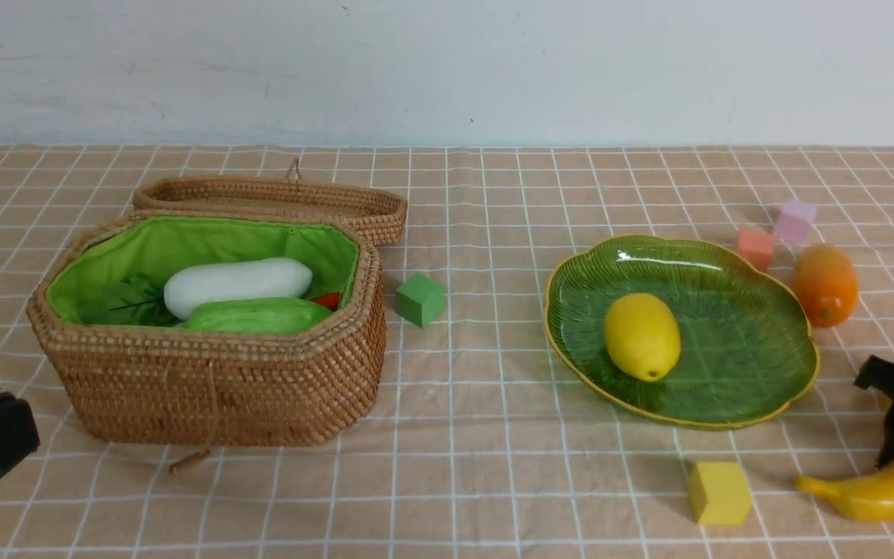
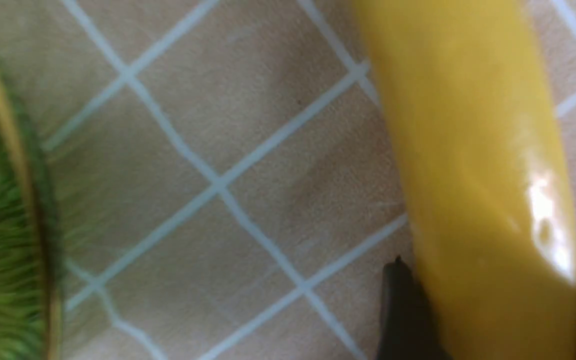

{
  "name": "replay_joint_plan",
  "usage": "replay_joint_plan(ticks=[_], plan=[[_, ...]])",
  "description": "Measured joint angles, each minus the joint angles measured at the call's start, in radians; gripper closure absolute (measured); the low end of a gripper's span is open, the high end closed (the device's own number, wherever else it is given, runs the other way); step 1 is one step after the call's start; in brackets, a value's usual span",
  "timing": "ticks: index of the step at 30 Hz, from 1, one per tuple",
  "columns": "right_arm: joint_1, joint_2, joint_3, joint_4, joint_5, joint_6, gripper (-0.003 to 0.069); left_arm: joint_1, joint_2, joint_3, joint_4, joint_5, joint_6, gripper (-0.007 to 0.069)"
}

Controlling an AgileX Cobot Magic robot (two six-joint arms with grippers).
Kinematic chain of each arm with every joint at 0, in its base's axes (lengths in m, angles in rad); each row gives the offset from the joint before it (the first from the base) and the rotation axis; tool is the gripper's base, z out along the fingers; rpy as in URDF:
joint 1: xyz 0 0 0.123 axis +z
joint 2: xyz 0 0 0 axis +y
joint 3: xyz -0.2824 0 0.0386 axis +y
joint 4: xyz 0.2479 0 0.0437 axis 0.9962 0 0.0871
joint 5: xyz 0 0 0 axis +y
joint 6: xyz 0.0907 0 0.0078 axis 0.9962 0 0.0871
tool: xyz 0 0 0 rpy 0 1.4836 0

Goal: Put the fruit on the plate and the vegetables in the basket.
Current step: Use the right arm to grab a banana and put it into the right plate

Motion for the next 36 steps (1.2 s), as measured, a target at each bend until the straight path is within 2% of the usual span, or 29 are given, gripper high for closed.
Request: replay_joint_plan(ticks=[5,8,14,19,22,26,29,30,31,33,36], plan=[[0.000,0.020,-0.006,-0.005,0.000,-0.018,0.0293,0.000,0.000,0.000,-0.011,0.001,0.000,0.0617],[0.000,0.020,-0.008,-0.003,0.005,-0.074,0.0324,0.000,0.000,0.000,-0.012,0.000,0.000,0.0617],[0.011,-0.053,-0.053,0.006,0.123,-0.144,0.0334,0.000,0.000,0.000,-0.014,0.001,0.000,0.0617],[0.112,-0.126,-0.238,0.105,0.131,-0.250,0.0334,0.000,0.000,0.000,-0.010,0.000,0.000,0.0613],[0.165,-0.044,-0.353,0.141,0.111,-0.348,0.0334,0.000,0.000,0.000,-0.010,0.000,0.000,0.0613],[0.183,0.071,-0.435,0.148,0.110,-0.421,0.0334,0.000,0.000,0.000,-0.010,0.001,0.000,0.0613],[0.184,0.177,-0.500,0.178,0.114,-0.449,0.0244,0.000,0.000,0.000,-0.006,0.001,0.000,0.0613],[0.184,0.192,-0.513,0.185,0.121,-0.455,0.0198,0.000,0.000,0.000,-0.006,0.001,0.000,0.0613],[0.186,0.209,-0.535,0.193,0.134,-0.459,0.0111,0.000,0.000,0.000,-0.006,0.001,0.000,0.0613],[0.187,0.211,-0.559,0.197,0.154,-0.461,0.0027,0.000,0.000,0.000,-0.006,0.001,0.000,0.0613],[0.182,0.186,-0.614,0.186,0.199,-0.459,-0.0014,0.000,0.000,0.000,-0.006,0.001,0.000,0.0613]])
